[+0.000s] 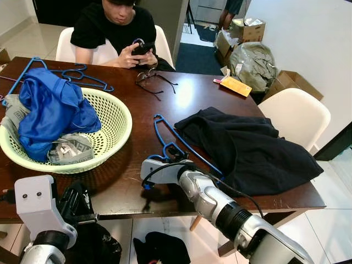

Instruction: Hang hanger

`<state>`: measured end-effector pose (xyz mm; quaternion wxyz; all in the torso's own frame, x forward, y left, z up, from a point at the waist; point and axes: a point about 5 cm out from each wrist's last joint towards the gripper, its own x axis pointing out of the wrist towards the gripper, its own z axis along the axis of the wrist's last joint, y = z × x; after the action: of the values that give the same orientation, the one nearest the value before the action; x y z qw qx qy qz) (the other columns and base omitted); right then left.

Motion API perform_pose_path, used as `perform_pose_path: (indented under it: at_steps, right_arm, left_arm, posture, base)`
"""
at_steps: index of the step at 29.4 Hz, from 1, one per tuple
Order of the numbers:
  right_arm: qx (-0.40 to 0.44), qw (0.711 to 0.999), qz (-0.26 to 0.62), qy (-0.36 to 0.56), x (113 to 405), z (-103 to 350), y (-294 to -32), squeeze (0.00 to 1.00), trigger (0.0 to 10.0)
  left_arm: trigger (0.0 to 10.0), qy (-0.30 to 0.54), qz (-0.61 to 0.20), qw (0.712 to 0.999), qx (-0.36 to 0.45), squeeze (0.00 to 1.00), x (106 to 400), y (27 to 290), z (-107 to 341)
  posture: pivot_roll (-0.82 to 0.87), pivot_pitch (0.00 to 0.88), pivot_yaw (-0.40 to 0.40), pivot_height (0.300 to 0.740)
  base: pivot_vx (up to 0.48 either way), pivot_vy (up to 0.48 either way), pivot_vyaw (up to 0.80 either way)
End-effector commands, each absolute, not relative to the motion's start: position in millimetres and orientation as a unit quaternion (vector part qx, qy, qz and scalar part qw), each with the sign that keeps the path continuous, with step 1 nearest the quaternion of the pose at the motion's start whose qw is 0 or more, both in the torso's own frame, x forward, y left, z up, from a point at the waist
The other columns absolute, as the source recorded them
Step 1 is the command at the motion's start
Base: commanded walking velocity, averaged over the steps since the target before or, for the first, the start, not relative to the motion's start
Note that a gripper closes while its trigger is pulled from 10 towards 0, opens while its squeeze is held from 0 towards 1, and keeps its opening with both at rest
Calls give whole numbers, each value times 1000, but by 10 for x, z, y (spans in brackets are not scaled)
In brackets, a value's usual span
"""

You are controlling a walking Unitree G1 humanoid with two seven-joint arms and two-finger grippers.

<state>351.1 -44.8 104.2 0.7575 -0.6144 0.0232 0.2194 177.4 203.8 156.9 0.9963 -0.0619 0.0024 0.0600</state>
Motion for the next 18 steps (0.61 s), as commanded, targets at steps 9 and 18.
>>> perform_pose_path:
  at_steps: [9,18]
  right_arm:
    - [-624,762,162,54,3536,857,-611,0,10000]
    - [-597,786,149,68,3546,837,-583,0,10000]
  left_arm:
    - [10000,-21,55,996,-66,0,1757,1983,1632]
    - [10000,-22,58,996,-67,0,1756,1987,1635]
  posture:
    - [203,94,-157,735]
    - [204,97,-166,735]
  base:
    - [0,0,0]
    - [0,0,0]
